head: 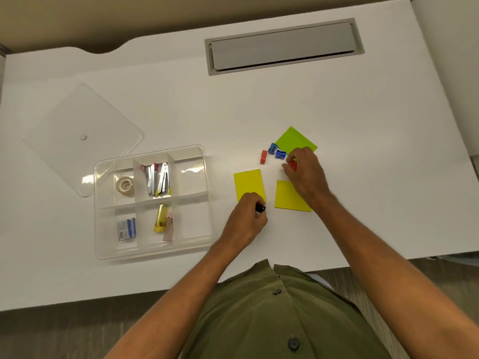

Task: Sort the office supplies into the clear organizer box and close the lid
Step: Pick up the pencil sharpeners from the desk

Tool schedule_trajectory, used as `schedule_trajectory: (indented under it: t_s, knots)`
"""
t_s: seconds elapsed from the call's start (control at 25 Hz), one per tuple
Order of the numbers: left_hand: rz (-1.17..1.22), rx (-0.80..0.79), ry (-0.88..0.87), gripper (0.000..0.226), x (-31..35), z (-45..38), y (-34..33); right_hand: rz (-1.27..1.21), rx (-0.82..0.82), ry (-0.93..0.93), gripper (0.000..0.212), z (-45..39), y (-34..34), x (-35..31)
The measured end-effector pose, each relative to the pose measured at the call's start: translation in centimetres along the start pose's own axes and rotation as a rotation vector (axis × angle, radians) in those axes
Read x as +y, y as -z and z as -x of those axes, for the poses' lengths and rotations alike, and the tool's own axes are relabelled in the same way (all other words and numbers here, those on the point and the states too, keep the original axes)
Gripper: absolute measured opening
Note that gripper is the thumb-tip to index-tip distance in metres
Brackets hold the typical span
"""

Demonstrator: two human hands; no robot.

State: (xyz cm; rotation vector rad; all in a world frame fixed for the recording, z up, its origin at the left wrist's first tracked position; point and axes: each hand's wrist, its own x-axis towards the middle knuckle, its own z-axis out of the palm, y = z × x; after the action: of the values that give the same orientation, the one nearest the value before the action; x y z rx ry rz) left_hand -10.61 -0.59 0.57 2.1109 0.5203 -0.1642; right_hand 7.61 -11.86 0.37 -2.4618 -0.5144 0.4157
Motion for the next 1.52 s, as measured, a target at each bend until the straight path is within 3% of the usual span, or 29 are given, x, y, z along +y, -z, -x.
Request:
schedule_trajectory:
  t_s: [0.16, 0.28, 0.4, 0.52, 0.8, 0.96, 1.12, 1.52]
  knots:
    - [0.149, 0.11, 0.148, 0.012, 1.4, -4.5, 2.1, -0.01, -0.047, -0.03, 0.013, -4.0, -1.0, -1.6]
    - [0.199, 0.195, 0.187, 0.008, 2.2, -7.0, 3.0, 0.058, -0.09, -0.021, 0.028, -4.4, -1.0, -1.9]
    - [0.159, 0.243, 0.208, 0.006, 2.8, -9.5, 3.2, 0.106, -0.096, -0.001, 0.022, -4.2, -1.0, -1.5]
    - [0.057, 0.239, 0.182, 0.009, 2.9, -12.1, 3.2, 0.129, -0.105, -0.012, 0.021, -4.9, -0.4, -1.2]
    - [-0.102, 0.147, 0.087, 0.025, 3.1, -14.0, 2.6, 0.074, -0.229, 0.096, 0.057, -5.7, 0.3, -1.9]
    - [-0.158, 0.09, 0.069, 0.029, 3.1, -14.1, 2.5, 0.206, -0.332, 0.121, 0.048, -6.1, -0.2, -2.3]
    - [-0.18, 0.097, 0.094, 0.023, 3.0, -14.4, 2.5, 0.223, -0.298, 0.111, 0.034, -5.9, -0.3, -2.4]
    - [-0.004, 0.314, 0.06, 0.021, 3.0, -10.4, 6.2, 0.0, -0.209, 0.066, 0.035, -3.4, 0.4, -4.0]
